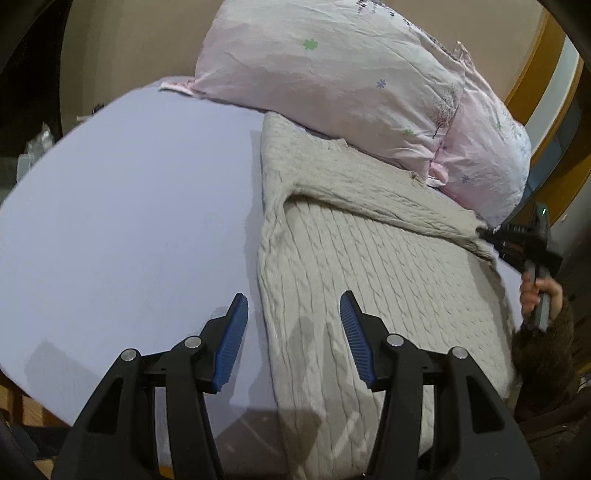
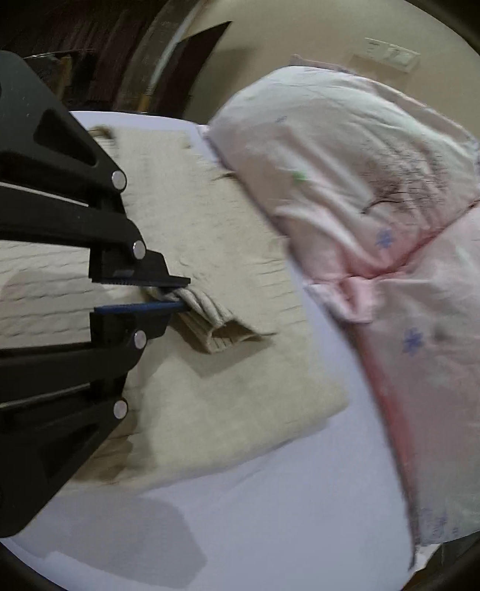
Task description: Fold small clothes
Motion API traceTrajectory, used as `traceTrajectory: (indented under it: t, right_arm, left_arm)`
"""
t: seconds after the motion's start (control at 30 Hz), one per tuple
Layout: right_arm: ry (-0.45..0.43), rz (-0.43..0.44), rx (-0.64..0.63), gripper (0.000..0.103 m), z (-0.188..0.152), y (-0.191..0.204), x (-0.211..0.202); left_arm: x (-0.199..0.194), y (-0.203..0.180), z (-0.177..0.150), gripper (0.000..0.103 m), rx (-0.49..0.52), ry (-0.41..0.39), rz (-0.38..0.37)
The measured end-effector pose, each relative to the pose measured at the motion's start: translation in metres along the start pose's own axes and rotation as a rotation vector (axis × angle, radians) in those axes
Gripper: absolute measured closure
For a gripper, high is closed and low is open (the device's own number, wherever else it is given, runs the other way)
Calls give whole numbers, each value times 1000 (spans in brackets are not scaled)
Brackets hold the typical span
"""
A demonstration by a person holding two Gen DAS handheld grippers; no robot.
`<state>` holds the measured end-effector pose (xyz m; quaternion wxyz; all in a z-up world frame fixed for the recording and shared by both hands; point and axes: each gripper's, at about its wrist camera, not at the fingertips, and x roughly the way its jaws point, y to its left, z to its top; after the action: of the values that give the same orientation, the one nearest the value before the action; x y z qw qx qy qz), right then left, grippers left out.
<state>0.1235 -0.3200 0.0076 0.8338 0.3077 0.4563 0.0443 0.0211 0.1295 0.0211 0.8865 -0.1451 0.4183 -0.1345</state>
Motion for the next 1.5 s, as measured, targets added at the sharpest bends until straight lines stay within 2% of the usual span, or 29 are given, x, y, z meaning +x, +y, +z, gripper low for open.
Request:
traceTrajectory:
  t: [0.07,0.1,0.13,0.23,0.3,0.4,0.43,0.47,0.57,0.63,0.67,0.7,0.73,0.77,0.83,0.9,0.97,1.03,1.07,1.13,1.17,1.2,1.27,1.3,1.33,1.37,1.4,1.47,1.5]
  right_arm:
    - [12,-25,-19,67,-15,-5,-13]
    - [-1,-38,-32,50,-26,-10,-27]
    - [-16,-60,-40,44,-35,-14,-37]
    - [-42,-140,-44,45,-64,-43,-74]
    - [-1,-146,-20,47,-83,-65,-86]
    - [27,-54,-14,50,-105,-79,-99]
    - [56,24,-5,54,-114,-82,-102]
    - [120,139,9,54,-126,-86,-101]
    - [184,288,-19,57,-151,-89,-103]
    - [225,330,-36,58,-159,-88,-102]
    - [241,352,-40,62,-162,-88,-100]
    - [255,360,-47,83,-163,-86,-97]
    - [269,369,-50,95,-164,-84,-92]
    - [269,400,-41,95,-162,-83,-89]
    - [232,447,-43,96,-151,-75,-88]
    - [164,491,-69,97,-135,-65,-97]
    - [86,535,-79,97,-111,-55,-106]
    - [-5,568,-50,97,-70,-43,-105]
    - [-38,572,-28,97,-53,-41,-102]
    - [-132,563,64,96,-12,-42,-84]
    - [-181,544,149,96,9,-50,-68]
    - [-205,520,202,96,22,-52,-55]
    - [-230,421,336,95,41,-69,-20]
    - [-208,363,405,86,47,-78,0]
    - [-181,317,455,80,48,-86,13]
    - [-168,306,502,80,46,-95,23]
    - [-187,327,505,77,44,-97,21]
    - [-261,327,450,49,43,-97,5]
    - [-332,283,408,18,43,-96,-8]
  left_arm:
    - [-2,4,-7,45,-16,17,-30]
    - [-5,4,-12,45,-21,23,-47]
    - [-7,5,-16,43,-23,27,-61]
    - [-15,8,-26,42,-32,15,-106]
    - [-19,9,-33,42,-45,12,-151]
    - [-24,8,-46,43,-68,15,-230]
    - [-26,8,-52,43,-82,19,-265]
    - [-27,7,-56,44,-93,21,-287]
    - [-32,6,-70,46,-127,15,-339]
    - [-32,5,-76,55,-148,33,-372]
    - [-31,4,-78,63,-150,47,-386]
    - [-27,0,-80,68,-143,73,-393]
    - [-26,-4,-81,78,-132,83,-384]
    - [-23,-8,-80,90,-125,101,-383]
    - [-20,-12,-74,96,-132,117,-415]
    - [-21,-17,-57,97,-121,101,-446]
    - [-25,-23,-26,97,-86,60,-439]
    - [-23,-26,14,97,-44,-1,-401]
    - [-17,-27,44,97,-29,-53,-358]
    - [6,-20,92,97,-70,-117,-302]
    - [20,-15,111,97,-96,-140,-276]
    - [40,-9,135,97,-127,-163,-229]
    - [88,0,170,97,-172,-154,-137]
    - [106,4,176,97,-183,-126,-116]
    - [130,9,182,97,-208,-67,-81]
    - [139,14,182,97,-226,-36,-66]
    - [148,19,182,97,-262,-10,-84]
    - [143,29,179,94,-293,-25,-157]
    - [134,34,178,90,-304,-41,-200]
